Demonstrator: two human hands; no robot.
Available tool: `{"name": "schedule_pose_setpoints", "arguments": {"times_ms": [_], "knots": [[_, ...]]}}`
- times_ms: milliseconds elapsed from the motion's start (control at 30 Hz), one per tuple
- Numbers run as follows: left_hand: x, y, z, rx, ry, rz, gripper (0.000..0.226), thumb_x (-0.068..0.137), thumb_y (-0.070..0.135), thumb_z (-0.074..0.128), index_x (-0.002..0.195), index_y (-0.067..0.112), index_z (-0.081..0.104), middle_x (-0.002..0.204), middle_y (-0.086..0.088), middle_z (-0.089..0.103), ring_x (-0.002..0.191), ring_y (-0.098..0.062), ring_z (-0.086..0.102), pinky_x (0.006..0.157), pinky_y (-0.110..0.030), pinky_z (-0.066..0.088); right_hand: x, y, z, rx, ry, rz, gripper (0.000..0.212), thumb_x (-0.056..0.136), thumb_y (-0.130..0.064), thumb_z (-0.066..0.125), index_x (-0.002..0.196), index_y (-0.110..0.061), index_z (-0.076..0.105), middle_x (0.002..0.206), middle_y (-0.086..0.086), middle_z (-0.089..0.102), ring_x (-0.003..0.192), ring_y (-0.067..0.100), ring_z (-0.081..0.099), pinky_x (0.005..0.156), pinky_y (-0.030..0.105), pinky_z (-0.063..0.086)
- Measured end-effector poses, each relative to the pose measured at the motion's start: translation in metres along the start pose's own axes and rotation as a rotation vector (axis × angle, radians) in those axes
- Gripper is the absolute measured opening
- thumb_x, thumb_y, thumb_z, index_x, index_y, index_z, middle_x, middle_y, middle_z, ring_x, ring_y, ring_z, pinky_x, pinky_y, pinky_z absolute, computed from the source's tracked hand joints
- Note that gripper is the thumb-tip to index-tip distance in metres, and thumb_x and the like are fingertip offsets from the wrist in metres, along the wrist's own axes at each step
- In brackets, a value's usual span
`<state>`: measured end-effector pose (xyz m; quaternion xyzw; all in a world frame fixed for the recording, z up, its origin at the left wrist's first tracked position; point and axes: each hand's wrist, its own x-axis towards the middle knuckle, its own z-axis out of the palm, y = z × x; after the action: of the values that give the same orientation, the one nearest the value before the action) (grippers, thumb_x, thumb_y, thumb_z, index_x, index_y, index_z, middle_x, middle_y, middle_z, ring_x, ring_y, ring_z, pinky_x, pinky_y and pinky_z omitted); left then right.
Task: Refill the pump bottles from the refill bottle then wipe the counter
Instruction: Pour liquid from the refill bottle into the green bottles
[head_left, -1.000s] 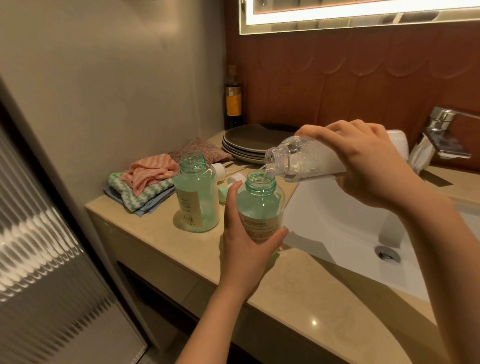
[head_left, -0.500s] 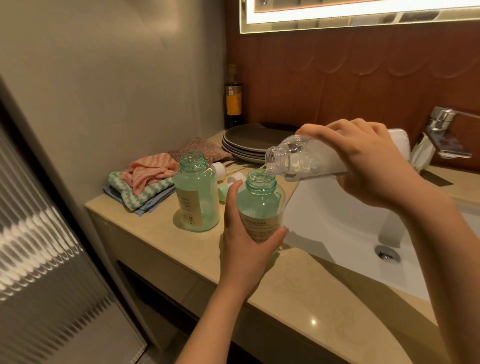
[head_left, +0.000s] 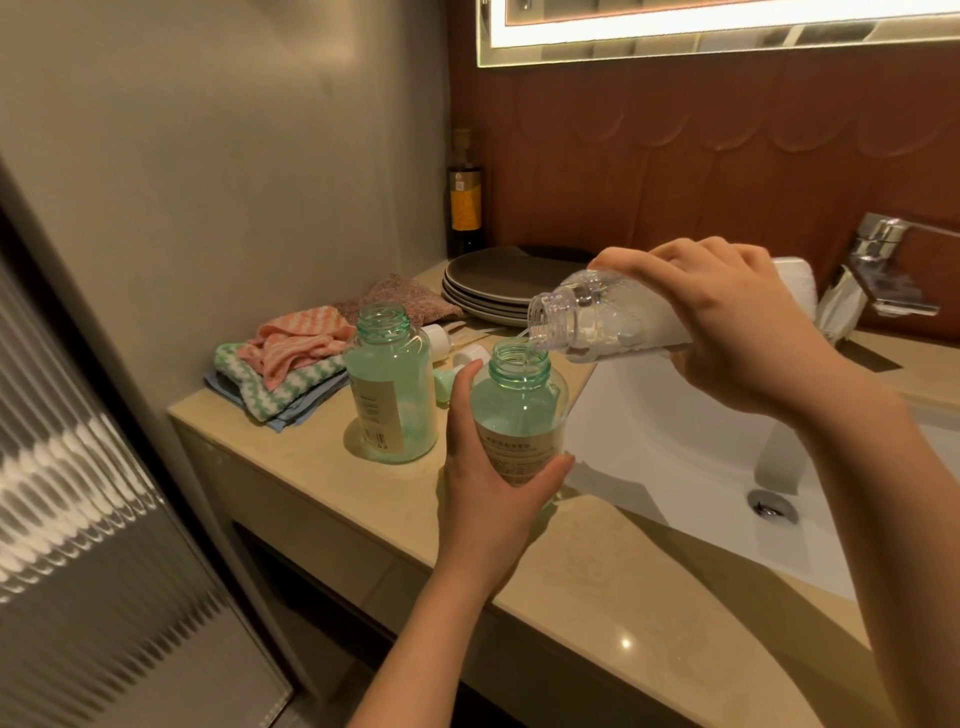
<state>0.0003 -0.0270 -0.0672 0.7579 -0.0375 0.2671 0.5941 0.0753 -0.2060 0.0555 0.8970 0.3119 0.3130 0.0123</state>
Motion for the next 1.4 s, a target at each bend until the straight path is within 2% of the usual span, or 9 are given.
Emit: {"name": "schedule_pose_setpoints", "arguments": {"times_ms": [200,867,1267,1400], "knots": [[0.0,-0.0003,-0.0003,0.002,-0.001,-0.004,0.102,0.07,0.022,0.083,0.136,0.058,0.014,0.149,0.02,0.027,0.135,-0.002,0.032,0.109,-0.039,0.038,0.0001,-0.0002,-0.0006,0.001,-0.002,0.001,0.095,0.07,0.005,0.069,0.14,-0.04,0.022,0.123,0.007,0.05,0.107,0.028,0.044,0.091,0.042,0.032],[0.0003,-0.0025,0.0,0.012,0.0,0.007,0.102,0.07,0.022,0.083,0.136,0.058,0.014,0.147,0.026,0.025,0.135,0.002,0.029,0.106,-0.028,0.035,0.0002,-0.0002,0.0003,-0.009,0.0,0.002,0.096,0.07,0.003,0.071,0.14,-0.041,0.022,0.122,0.006,0.051,0.106,0.027,0.044,0.091,0.042,0.033],[-0.0002,-0.0024,0.0001,0.008,0.002,0.021,0.102,0.07,0.02,0.083,0.134,0.059,0.014,0.147,0.025,0.025,0.135,0.001,0.029,0.107,-0.029,0.036,-0.0004,-0.0007,-0.0018,-0.001,0.013,-0.009,0.093,0.07,0.005,0.07,0.14,-0.038,0.027,0.12,0.008,0.052,0.105,0.029,0.046,0.09,0.044,0.033],[0.0002,-0.0027,0.0002,0.007,-0.002,0.019,0.103,0.069,0.021,0.083,0.135,0.059,0.014,0.146,0.027,0.026,0.136,-0.001,0.029,0.109,-0.034,0.036,-0.0003,-0.0011,-0.0019,-0.006,0.009,-0.003,0.094,0.069,0.005,0.07,0.139,-0.039,0.026,0.12,0.007,0.052,0.105,0.029,0.046,0.09,0.044,0.033]]}}
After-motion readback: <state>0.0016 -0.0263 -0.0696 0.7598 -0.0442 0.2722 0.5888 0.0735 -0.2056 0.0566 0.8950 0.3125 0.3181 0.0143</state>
